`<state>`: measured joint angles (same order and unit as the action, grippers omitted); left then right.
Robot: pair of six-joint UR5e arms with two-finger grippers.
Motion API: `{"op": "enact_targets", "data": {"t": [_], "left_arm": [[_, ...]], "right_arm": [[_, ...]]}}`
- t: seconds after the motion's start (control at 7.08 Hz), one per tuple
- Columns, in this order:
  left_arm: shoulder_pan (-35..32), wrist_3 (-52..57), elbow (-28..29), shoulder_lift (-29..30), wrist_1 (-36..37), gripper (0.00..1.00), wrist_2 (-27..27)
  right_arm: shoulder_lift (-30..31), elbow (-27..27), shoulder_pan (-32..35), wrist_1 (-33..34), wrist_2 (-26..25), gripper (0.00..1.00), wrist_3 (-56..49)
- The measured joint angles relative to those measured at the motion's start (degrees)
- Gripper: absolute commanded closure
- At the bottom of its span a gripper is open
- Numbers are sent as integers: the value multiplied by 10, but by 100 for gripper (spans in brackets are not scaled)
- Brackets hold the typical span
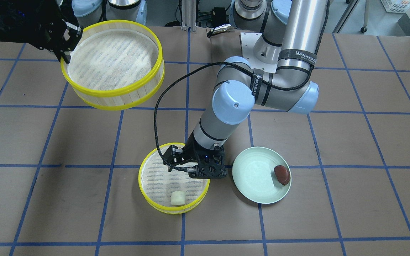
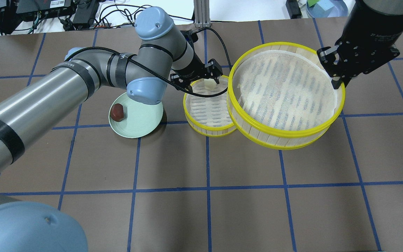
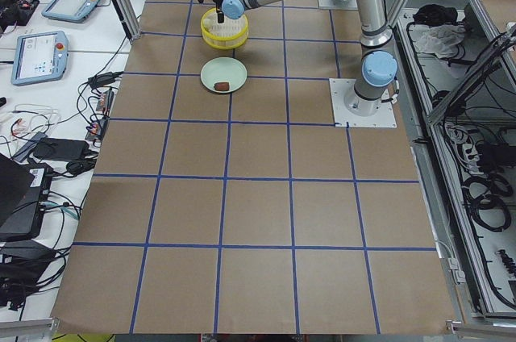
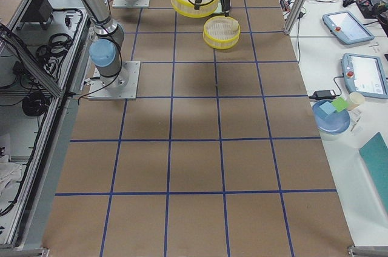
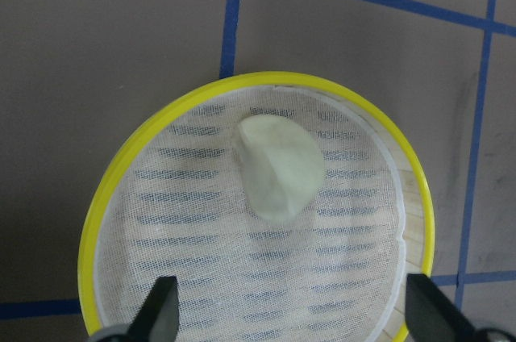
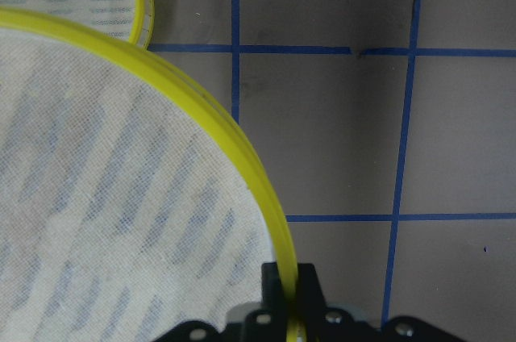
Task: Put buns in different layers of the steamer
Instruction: 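Lower the white bun onto the lower tier mesh and open left gripper, then set the top tier back onto the lower tier with right while left returns to bowl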
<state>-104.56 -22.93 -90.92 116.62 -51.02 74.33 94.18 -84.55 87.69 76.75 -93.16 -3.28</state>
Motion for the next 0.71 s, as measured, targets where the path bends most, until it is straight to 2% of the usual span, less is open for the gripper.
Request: {"op": "enact_targets", "data": {"t": [0.42,0.71], "left_arm": [[50,40,3,-13,-44,0,69],[95,134,4,-25,-75,0,139]], "right_arm": [[-9,5,1,11,-4,100,2],[-57,18,8,64,-1,100,7]]}}
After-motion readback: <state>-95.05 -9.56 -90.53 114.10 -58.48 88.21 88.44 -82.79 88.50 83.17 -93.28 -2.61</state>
